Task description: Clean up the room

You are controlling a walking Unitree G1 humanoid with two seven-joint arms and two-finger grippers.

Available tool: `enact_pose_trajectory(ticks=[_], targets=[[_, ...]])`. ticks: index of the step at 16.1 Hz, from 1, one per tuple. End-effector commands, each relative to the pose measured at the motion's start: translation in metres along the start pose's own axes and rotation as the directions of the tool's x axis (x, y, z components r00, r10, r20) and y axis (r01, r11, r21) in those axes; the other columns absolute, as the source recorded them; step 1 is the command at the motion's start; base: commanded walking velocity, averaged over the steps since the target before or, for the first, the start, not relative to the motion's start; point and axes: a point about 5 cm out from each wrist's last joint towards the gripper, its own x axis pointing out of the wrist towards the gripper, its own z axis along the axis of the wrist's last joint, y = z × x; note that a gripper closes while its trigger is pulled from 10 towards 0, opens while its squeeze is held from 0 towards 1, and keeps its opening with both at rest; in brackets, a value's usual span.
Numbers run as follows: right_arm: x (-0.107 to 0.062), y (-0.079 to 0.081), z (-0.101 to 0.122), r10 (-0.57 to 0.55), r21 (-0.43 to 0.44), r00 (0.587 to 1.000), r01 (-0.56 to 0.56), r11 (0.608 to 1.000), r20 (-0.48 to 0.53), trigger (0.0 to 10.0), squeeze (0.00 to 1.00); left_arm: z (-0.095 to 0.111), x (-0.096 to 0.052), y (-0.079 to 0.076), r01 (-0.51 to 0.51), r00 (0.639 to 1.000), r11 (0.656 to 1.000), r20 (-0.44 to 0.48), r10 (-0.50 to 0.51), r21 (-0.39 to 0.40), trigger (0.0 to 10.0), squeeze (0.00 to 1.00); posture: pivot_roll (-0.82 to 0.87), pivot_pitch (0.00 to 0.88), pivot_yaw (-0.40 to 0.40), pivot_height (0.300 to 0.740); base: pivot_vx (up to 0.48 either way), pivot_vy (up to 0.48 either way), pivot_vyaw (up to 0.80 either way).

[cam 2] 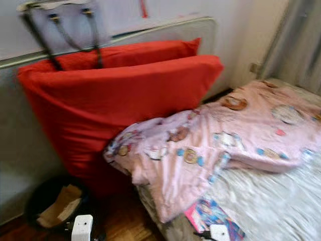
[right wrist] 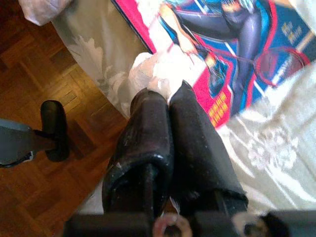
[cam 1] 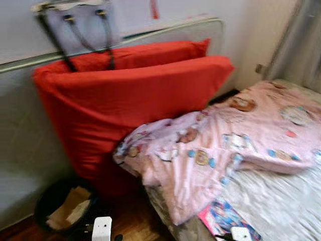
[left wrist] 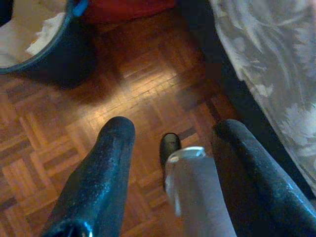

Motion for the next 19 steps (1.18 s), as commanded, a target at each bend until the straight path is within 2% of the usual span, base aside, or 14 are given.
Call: enact_pose_trajectory(ticks=[1,19], targets=[[0.001,0.006,0.002,0.013,0.012,1.0,-0.013,1.0,0.007,10.0,0.0,-0.003,-0.001,0.006,-0.011,1.0,1.0,-0.02,0.011,0.002,10.0,0.0,0.01,0.0,0.013,0.74,0.0,0.442,0.0],[0.001,0.007,-0.001,0.025,0.002,1.0,-0.025,1.0,-0.003,10.0,0.0,-0.014,-0.005,0.012,-0.021,0.998,1.0,-0.057,0.021,-0.002,10.0,0.0,0.03,0.0,0.016,0.74,0.0,0.379,0.0]])
